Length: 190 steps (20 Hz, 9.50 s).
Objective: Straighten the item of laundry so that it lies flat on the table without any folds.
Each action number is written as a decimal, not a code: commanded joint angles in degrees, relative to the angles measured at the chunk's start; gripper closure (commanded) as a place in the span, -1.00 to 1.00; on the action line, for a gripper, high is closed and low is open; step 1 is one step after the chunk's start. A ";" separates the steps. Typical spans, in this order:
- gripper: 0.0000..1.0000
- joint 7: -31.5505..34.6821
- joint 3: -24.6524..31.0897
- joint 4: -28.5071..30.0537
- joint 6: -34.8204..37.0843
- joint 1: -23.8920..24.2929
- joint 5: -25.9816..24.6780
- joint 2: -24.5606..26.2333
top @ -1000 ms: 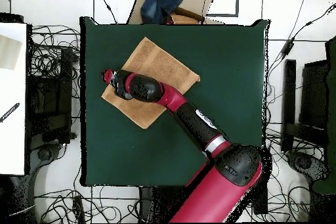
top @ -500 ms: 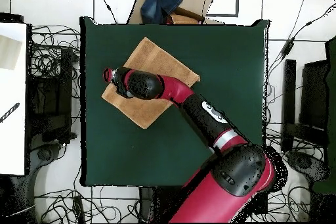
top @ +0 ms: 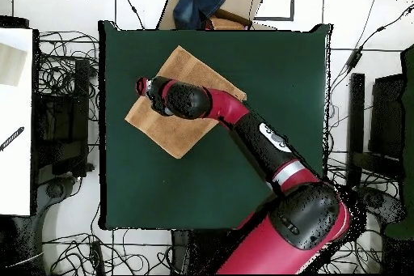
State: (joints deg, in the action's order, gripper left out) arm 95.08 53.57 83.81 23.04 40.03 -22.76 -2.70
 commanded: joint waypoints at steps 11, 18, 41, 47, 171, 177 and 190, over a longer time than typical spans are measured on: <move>1.00 -5.97 -4.92 -2.06 7.46 5.18 -1.24 2.30; 1.00 -5.83 -4.06 0.18 9.62 7.07 -1.01 0.61; 1.00 -8.70 -3.35 0.61 12.30 10.31 -2.13 1.39; 1.00 -9.14 -3.20 0.80 13.69 11.03 -2.17 0.91; 1.00 4.47 -6.55 -4.36 -5.24 -0.83 -7.34 12.79; 1.00 4.40 -7.20 -4.54 -6.52 -2.02 -5.96 12.72; 1.00 3.41 -7.79 -4.26 -6.41 -2.46 -4.28 12.10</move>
State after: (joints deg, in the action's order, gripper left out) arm 95.08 53.78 82.17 14.67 41.22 -27.30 4.81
